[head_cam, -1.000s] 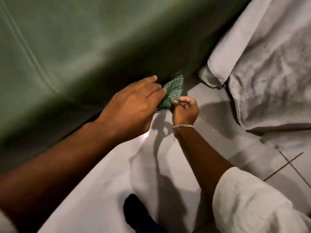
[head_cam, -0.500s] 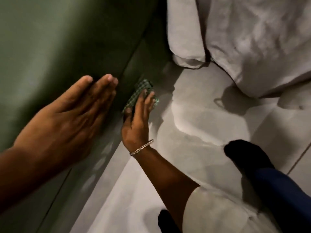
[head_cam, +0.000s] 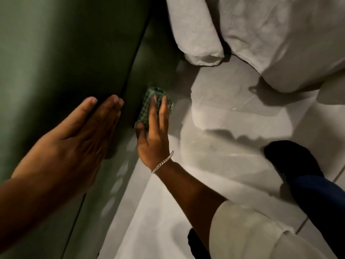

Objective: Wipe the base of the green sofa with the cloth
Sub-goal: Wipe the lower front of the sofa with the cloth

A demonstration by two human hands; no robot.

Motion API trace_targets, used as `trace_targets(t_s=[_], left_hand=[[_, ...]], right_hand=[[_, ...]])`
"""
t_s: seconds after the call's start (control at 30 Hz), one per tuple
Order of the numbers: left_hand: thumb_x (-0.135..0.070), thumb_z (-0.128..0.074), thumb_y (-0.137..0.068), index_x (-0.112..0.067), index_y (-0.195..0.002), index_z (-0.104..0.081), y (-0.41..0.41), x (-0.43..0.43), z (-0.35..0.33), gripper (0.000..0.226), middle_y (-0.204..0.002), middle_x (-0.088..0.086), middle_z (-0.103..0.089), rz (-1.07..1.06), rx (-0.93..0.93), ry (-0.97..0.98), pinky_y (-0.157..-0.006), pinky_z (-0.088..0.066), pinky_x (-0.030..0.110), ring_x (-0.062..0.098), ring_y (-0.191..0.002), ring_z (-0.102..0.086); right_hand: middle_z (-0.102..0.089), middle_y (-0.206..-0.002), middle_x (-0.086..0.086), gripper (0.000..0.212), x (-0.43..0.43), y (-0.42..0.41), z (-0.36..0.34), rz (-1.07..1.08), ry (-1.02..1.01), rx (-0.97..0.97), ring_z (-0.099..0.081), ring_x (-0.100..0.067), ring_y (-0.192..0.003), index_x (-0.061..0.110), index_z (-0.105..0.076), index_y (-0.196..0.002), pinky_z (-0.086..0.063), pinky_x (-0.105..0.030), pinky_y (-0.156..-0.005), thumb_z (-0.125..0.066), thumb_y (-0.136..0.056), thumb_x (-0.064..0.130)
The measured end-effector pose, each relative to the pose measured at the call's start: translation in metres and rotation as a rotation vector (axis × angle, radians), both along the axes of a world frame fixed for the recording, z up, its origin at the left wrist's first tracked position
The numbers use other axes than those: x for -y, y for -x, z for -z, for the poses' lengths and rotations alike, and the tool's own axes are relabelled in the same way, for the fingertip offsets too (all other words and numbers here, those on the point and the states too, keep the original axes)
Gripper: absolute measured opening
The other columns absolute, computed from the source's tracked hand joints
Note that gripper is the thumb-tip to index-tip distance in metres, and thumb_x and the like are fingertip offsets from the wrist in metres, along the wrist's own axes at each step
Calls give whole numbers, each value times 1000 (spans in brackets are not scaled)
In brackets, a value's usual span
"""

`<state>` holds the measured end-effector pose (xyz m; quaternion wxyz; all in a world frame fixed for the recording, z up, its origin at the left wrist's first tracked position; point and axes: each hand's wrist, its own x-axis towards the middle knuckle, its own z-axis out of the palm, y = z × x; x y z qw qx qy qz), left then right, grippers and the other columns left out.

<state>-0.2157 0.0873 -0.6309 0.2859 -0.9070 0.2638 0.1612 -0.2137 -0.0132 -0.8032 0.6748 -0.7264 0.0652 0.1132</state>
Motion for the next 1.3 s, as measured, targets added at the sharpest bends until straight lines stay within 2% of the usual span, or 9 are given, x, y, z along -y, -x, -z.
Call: trace_targets(t_s=[0.2,0.33,0.43,0.67,0.77,0.87,1.0,1.1,1.3], left_hand=[[-21,-28,-90,18,-149,-6,-3,24,-19,74,-161,37,-7,221,-49,-348,-126,2,55,47,-153,-6],[-19,-21,-89,17,-149,-9,-3,10,-7,71,-162,36,-6,184,-57,-182,-126,4,56,44,-155,-2],[-22,-9,-90,15,-150,-11,-2,2,3,70,-164,33,-1,143,-97,-56,-126,3,56,43,-155,0],[-27,-36,-76,14,-150,-11,-36,-8,8,88,-163,34,-4,265,-158,-23,-125,4,61,45,-154,-2],[-28,-42,-75,17,-148,-13,-42,-11,6,91,-162,36,-5,319,-207,-68,-124,4,62,47,-154,-2],[-31,-45,-75,21,-145,-14,-47,-10,4,93,-160,40,-5,366,-234,-151,-123,7,65,50,-153,0],[-35,-33,-85,21,-143,-22,-58,10,-4,82,-156,44,-16,388,-290,-368,-122,11,63,50,-152,-6],[-42,-7,-90,10,-148,5,-55,20,-10,79,-157,38,14,474,-171,-453,-114,30,61,50,-149,20],[-44,-7,-91,6,-154,-2,-50,40,-18,80,-166,27,-2,440,-105,-491,-124,9,55,40,-155,3]], right_hand=[[-1,-167,-13,63,-4,14,-12,-10,-34,135,6,-31,-155,15,-18,-155,-8,-36,-127,-46,-98,12],[-7,-164,-23,61,11,-18,2,-47,58,275,3,-39,-154,6,-21,-153,-12,-48,-126,-47,-97,9],[-3,-166,-20,64,5,-10,3,-9,9,126,4,-34,-155,7,-16,-154,-13,-50,-125,-48,-99,17],[-12,-167,-8,55,-9,12,-1,26,61,212,-11,-29,-155,23,-17,-155,-18,-40,-125,-30,-102,30],[-14,-167,2,56,-4,-3,11,22,282,186,-19,-24,-153,35,-8,-154,-32,-50,-115,-25,-101,38],[1,-166,10,57,-13,-3,12,78,141,62,-1,-22,-156,41,1,-152,-21,-63,-118,-22,-100,43],[-5,-168,-5,57,-30,3,6,189,-70,-40,3,-26,-156,29,-5,-153,-14,-56,-123,-31,-102,29],[-5,-168,-4,56,-44,32,-9,190,-60,-50,4,-24,-156,28,-6,-154,-12,-54,-124,-19,-102,43],[-2,-168,-2,59,-71,68,-25,221,-52,-94,5,-24,-156,34,-1,-152,-12,-56,-122,-13,-96,48]])
